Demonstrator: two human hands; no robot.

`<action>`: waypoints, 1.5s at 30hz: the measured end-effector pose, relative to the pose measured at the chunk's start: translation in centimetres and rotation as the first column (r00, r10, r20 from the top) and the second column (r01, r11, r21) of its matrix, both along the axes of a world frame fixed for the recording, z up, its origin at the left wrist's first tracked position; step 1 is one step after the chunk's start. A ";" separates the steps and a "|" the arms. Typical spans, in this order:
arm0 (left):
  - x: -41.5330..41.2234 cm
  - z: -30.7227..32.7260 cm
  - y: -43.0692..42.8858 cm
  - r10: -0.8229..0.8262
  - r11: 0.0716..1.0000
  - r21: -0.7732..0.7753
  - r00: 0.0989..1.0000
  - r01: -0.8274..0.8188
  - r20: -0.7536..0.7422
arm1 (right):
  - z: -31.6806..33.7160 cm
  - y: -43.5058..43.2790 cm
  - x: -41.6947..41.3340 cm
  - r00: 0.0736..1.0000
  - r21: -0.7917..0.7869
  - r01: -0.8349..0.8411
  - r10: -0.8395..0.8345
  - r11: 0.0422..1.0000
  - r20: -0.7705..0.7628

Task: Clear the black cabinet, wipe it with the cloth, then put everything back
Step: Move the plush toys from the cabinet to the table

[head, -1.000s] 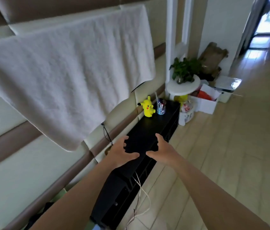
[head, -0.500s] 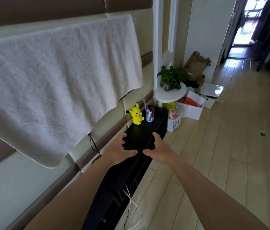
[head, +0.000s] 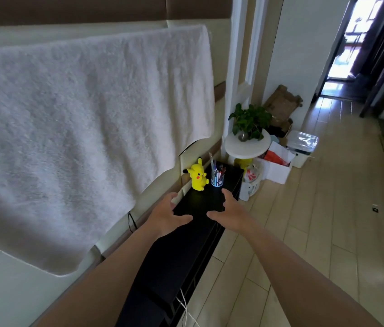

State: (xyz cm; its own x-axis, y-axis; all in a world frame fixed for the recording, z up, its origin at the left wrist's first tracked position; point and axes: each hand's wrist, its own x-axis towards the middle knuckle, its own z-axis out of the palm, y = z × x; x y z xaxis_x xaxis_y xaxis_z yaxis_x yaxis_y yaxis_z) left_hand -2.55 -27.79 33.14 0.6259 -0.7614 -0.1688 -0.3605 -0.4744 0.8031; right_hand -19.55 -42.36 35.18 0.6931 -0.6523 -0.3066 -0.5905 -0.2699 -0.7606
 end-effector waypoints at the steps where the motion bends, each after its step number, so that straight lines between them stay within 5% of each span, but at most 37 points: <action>1: 0.6 -0.3 -0.4 -0.007 1.000 0.006 1.000 0.007 -0.006 | -0.2 -0.4 0.6 1.000 0.008 0.008 -0.008 1.000 0.005; 15: 8.7 -5.8 -14.8 -0.022 0.990 0.139 0.995 0.036 -0.096 | -7.2 -16.3 10.0 0.998 0.138 0.062 -0.058 0.989 -0.031; 28: 21.0 -29.7 -42.6 0.239 0.932 0.302 0.967 -0.201 -0.093 | -31.8 -42.4 28.2 0.998 0.338 -0.024 0.040 0.941 -0.042; 36: 29.0 -42.2 -48.5 0.372 0.878 0.330 0.928 -0.348 -0.013 | -42.7 -47.6 32.9 0.991 0.361 -0.039 0.083 0.932 -0.105; 45: 34.1 -47.3 -54.0 0.424 0.884 0.235 0.905 -0.404 -0.036 | -46.6 -49.7 35.2 0.992 0.323 -0.063 0.096 0.944 -0.087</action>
